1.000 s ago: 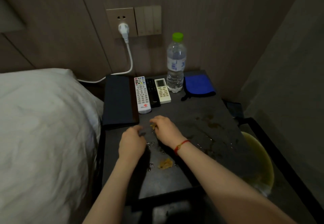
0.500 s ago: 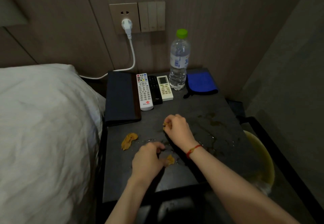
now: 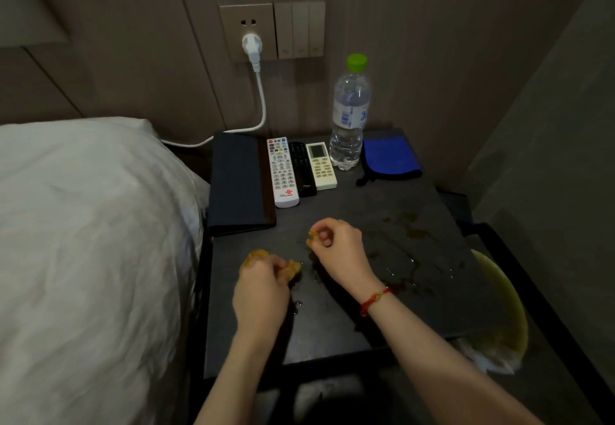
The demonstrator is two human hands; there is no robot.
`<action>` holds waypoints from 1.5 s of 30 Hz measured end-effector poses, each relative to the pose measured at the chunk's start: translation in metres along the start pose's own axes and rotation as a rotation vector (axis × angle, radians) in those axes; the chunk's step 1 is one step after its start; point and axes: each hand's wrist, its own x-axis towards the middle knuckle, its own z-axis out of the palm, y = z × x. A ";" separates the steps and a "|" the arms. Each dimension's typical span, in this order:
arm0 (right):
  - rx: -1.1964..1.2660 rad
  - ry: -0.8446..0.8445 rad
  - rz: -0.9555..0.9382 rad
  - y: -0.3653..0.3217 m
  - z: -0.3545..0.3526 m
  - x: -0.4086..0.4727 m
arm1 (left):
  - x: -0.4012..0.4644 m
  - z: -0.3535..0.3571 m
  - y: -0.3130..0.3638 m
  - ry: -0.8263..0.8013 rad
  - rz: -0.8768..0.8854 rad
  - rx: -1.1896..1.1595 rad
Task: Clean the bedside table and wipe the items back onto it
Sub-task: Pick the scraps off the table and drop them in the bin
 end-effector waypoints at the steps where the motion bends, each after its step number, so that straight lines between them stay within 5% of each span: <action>1: 0.008 -0.018 -0.005 -0.002 0.004 -0.001 | 0.005 -0.002 -0.006 0.029 0.002 0.017; 10: 0.045 -0.058 -0.017 -0.003 0.022 -0.007 | 0.022 -0.003 -0.024 0.064 -0.025 0.333; 18: 0.121 0.024 0.037 0.007 0.001 -0.010 | 0.016 -0.007 0.005 0.014 -0.099 -0.155; 27: 0.095 0.475 0.174 0.073 -0.119 -0.047 | -0.016 0.056 0.140 -0.187 0.417 0.017; 32: 0.080 0.589 0.351 0.141 -0.193 -0.065 | -0.057 0.128 0.234 -0.233 0.757 0.241; 39: 0.143 0.435 0.748 0.261 -0.207 -0.073 | -0.084 0.244 0.280 -0.521 0.880 0.636; 45: 0.280 0.339 0.852 0.308 -0.183 -0.072 | -0.082 0.299 0.264 -0.598 0.847 0.772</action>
